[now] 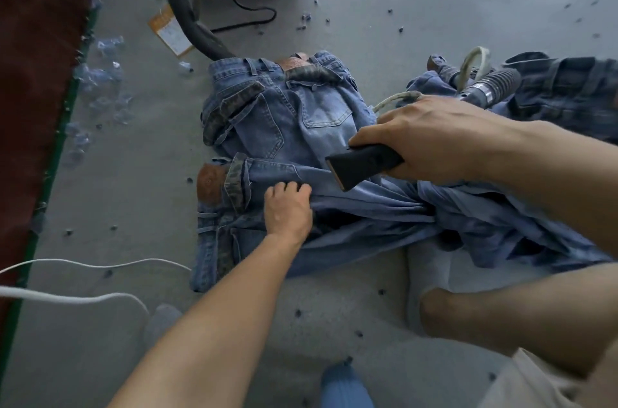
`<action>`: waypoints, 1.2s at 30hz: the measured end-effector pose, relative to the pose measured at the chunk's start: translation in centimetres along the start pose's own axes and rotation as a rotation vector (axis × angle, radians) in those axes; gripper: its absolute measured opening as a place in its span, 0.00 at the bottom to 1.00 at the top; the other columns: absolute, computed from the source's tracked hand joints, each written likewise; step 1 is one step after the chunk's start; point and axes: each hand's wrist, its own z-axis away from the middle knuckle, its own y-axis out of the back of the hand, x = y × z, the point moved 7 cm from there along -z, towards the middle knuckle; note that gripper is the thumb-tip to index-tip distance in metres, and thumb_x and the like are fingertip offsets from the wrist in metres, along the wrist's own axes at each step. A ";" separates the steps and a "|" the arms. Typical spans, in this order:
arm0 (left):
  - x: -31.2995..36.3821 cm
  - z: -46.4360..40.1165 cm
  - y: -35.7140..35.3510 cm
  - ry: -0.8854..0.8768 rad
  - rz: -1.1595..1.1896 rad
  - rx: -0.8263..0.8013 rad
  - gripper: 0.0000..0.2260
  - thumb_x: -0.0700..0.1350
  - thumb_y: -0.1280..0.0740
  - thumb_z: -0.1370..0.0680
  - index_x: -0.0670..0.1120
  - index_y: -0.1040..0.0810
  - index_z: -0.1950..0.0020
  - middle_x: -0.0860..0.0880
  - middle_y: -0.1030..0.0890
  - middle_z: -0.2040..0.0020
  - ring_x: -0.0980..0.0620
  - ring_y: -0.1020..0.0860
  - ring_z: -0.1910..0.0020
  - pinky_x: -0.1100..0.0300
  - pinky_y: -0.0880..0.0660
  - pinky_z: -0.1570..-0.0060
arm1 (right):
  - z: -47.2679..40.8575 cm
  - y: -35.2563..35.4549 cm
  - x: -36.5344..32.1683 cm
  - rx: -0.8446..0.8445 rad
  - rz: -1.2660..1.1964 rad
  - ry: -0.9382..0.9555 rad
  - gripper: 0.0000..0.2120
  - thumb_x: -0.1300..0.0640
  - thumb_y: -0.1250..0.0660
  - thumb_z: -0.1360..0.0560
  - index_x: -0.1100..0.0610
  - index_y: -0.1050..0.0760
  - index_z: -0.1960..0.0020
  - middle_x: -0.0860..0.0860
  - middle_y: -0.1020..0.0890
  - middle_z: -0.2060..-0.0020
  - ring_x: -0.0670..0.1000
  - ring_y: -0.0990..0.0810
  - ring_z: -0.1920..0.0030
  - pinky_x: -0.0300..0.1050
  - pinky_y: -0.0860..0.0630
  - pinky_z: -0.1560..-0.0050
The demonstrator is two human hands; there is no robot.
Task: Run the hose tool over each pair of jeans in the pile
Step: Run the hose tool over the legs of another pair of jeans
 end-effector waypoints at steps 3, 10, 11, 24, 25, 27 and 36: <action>-2.2 -3.6 2.5 0.079 0.293 -0.078 0.03 0.44 0.36 0.20 0.49 0.23 0.50 0.42 0.17 0.49 0.37 0.20 0.48 0.49 0.25 0.52 | 0.1 1.6 1.6 0.041 -0.075 -0.052 0.19 0.46 0.33 0.24 0.35 0.31 0.34 0.46 0.17 0.50 0.58 0.18 0.51 0.57 0.20 0.53; -2.3 -5.0 6.7 -0.016 0.769 -0.358 0.08 0.54 0.24 0.25 0.51 0.16 0.54 0.54 0.15 0.60 0.57 0.18 0.59 0.63 0.24 0.58 | 0.9 3.6 4.1 0.167 -0.232 -0.124 0.21 0.43 0.29 0.24 0.32 0.31 0.35 0.45 0.17 0.52 0.55 0.21 0.54 0.54 0.24 0.54; -3.0 -4.0 6.0 -0.019 0.853 -0.376 0.08 0.54 0.25 0.23 0.51 0.16 0.50 0.53 0.14 0.55 0.57 0.17 0.54 0.61 0.23 0.52 | 1.0 3.5 4.0 0.161 -0.230 -0.126 0.21 0.42 0.29 0.24 0.32 0.31 0.35 0.45 0.17 0.52 0.55 0.21 0.54 0.56 0.23 0.53; -12.8 14.9 -9.1 0.757 0.377 -0.513 0.29 0.59 0.29 0.23 0.47 0.28 0.26 0.41 0.28 0.27 0.37 0.32 0.28 0.45 0.33 0.29 | 0.1 1.9 0.4 0.010 -0.088 -0.045 0.20 0.45 0.31 0.24 0.33 0.32 0.34 0.44 0.17 0.49 0.55 0.18 0.51 0.58 0.19 0.52; -13.1 13.5 -7.7 0.712 0.473 -0.431 0.17 0.53 0.32 0.19 0.46 0.23 0.34 0.40 0.23 0.33 0.38 0.26 0.33 0.46 0.29 0.33 | 0.1 2.1 0.3 0.017 -0.085 -0.046 0.21 0.45 0.31 0.24 0.34 0.32 0.34 0.45 0.17 0.49 0.56 0.18 0.51 0.58 0.20 0.52; -14.0 10.9 -4.2 0.715 0.978 -0.326 0.09 0.45 0.38 0.18 0.43 0.20 0.50 0.38 0.17 0.46 0.42 0.20 0.50 0.51 0.23 0.49 | 0.0 2.5 0.2 0.028 -0.093 -0.052 0.22 0.45 0.31 0.24 0.34 0.31 0.33 0.45 0.17 0.49 0.56 0.18 0.51 0.58 0.20 0.51; -13.6 5.8 7.0 0.470 1.874 0.036 0.26 0.70 0.37 0.23 0.53 0.22 0.35 0.52 0.15 0.43 0.51 0.16 0.45 0.56 0.21 0.47 | 0.8 3.9 0.9 0.068 -0.154 -0.131 0.22 0.46 0.31 0.24 0.32 0.32 0.34 0.43 0.17 0.48 0.54 0.18 0.51 0.57 0.20 0.50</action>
